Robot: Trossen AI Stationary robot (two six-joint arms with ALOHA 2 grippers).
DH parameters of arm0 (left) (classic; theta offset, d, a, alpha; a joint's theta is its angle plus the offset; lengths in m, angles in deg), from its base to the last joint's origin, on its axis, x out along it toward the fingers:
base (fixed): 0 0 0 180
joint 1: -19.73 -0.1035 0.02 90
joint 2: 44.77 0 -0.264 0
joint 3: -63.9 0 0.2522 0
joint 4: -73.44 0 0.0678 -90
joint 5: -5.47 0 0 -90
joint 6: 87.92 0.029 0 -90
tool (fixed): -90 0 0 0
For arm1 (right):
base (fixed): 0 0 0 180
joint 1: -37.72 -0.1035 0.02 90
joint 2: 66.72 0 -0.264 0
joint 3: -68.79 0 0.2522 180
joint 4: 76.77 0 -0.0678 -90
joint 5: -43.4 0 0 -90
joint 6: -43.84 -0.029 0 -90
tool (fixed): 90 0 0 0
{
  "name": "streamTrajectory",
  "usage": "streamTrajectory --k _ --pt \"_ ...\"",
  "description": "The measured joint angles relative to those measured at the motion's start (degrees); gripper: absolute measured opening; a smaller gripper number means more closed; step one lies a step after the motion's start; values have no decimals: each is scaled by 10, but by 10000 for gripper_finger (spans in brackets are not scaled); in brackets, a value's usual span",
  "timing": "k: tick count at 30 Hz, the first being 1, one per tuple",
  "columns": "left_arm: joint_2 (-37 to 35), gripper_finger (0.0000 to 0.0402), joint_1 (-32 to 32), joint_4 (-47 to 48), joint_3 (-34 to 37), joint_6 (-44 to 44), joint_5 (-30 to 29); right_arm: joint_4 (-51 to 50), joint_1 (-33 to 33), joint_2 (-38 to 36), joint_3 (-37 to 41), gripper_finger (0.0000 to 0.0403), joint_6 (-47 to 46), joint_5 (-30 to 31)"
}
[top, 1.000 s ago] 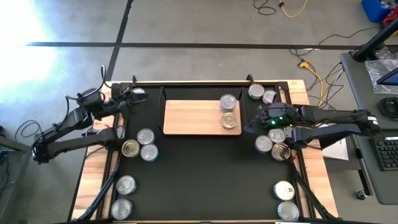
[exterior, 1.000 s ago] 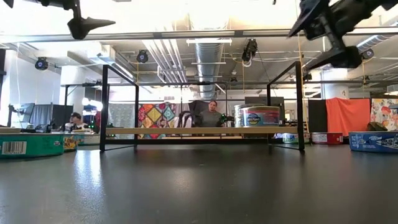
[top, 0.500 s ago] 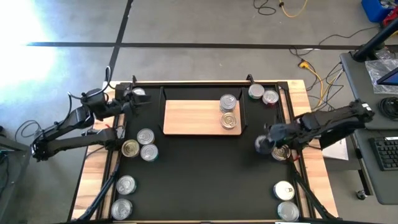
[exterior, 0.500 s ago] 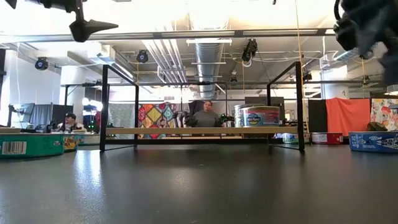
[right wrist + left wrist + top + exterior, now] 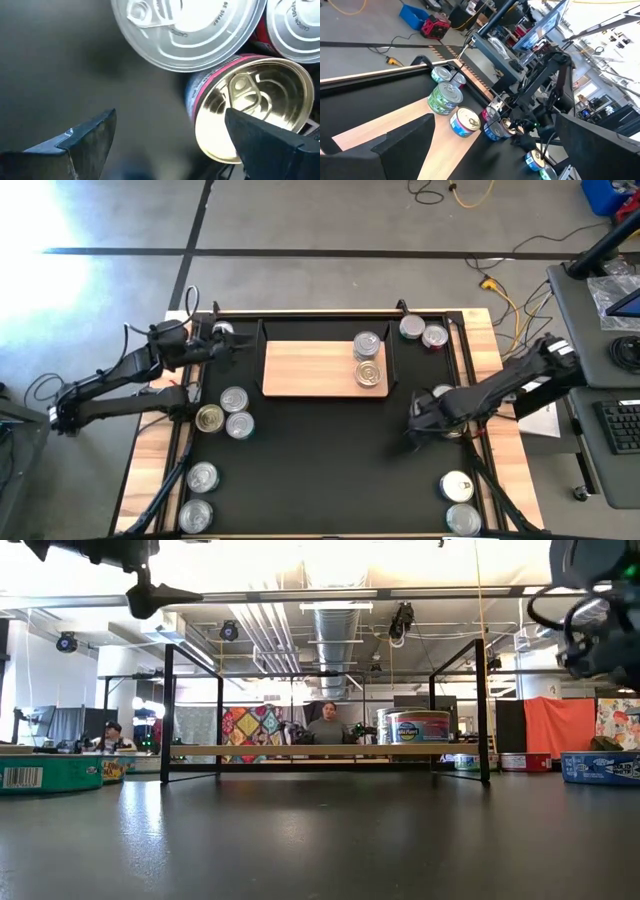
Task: Stack canned seafood by type on shelf
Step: Stack the middle right blue and orange tuna can on the blue and orange can
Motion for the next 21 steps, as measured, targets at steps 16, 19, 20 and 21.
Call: streamTrajectory --k 16,19,20,21 --pt "43 398 59 -13 0 24 7 108 -3 91 -158 365 89 -9" --pt "57 398 74 -12 0 34 7 93 -3 89 -197 365 104 17" --pt "62 398 81 -12 0 38 6 74 -3 87 -205 365 108 25" --pt "69 398 89 -12 0 41 6 54 -5 86 -214 365 112 30"
